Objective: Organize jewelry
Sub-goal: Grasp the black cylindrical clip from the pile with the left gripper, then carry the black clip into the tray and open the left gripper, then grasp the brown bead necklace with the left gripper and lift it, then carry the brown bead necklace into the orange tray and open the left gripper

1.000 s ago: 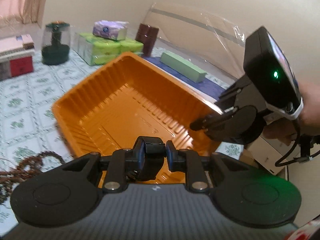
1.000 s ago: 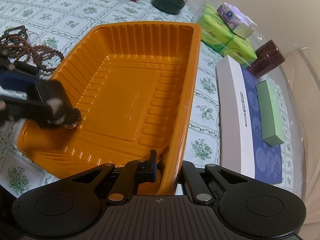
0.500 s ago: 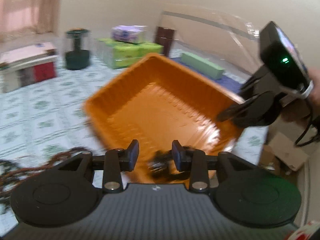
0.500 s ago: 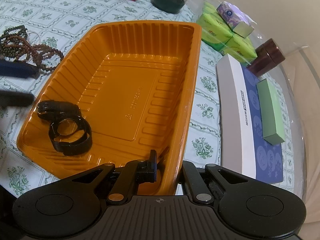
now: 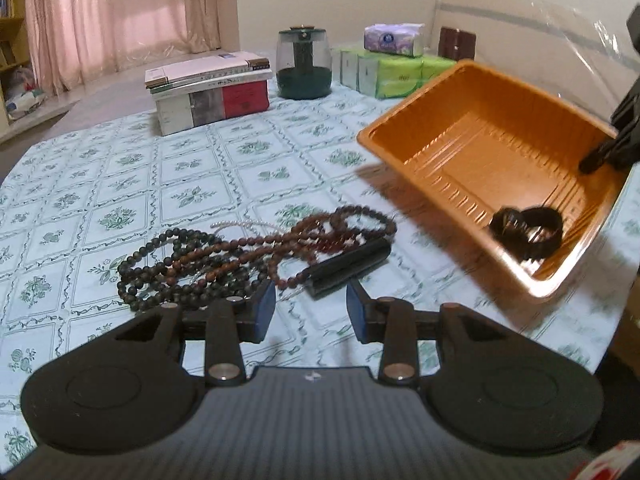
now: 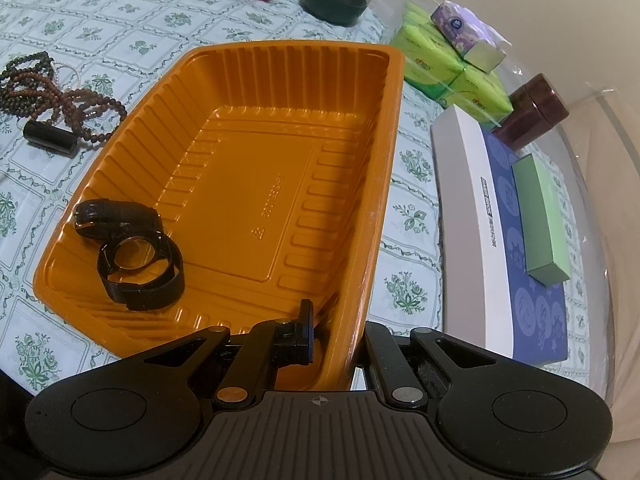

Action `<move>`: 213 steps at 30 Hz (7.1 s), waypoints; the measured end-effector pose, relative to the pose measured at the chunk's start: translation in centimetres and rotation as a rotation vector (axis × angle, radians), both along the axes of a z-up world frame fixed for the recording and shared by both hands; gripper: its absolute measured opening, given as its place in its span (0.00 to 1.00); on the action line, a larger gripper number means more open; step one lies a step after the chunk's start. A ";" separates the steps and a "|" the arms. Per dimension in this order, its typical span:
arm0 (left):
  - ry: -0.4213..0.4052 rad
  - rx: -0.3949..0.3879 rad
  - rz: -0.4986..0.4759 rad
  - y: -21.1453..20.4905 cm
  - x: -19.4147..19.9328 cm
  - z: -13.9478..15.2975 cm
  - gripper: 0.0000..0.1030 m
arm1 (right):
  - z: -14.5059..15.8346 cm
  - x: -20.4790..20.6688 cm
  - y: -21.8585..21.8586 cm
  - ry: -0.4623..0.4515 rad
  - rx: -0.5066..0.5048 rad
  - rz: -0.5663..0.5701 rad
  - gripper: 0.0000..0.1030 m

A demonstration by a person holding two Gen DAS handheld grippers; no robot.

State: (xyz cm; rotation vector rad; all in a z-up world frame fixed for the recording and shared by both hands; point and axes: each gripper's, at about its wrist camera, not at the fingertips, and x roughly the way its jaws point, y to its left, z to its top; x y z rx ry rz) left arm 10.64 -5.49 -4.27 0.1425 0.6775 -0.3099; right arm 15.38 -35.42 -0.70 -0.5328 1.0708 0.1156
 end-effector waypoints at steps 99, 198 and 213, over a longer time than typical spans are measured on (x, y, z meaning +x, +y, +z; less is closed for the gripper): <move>-0.020 0.062 0.147 5.8 -1.1 -0.2 0.29 | -0.5 -0.6 -0.3 0.004 0.006 -0.010 0.05; -0.323 0.031 -0.106 4.1 2.0 18.1 0.06 | -0.3 -0.6 -0.3 0.003 -0.009 -0.006 0.06; -0.268 -0.050 -0.342 -7.0 4.7 17.6 0.06 | -0.2 -0.3 0.1 0.003 -0.029 0.014 0.06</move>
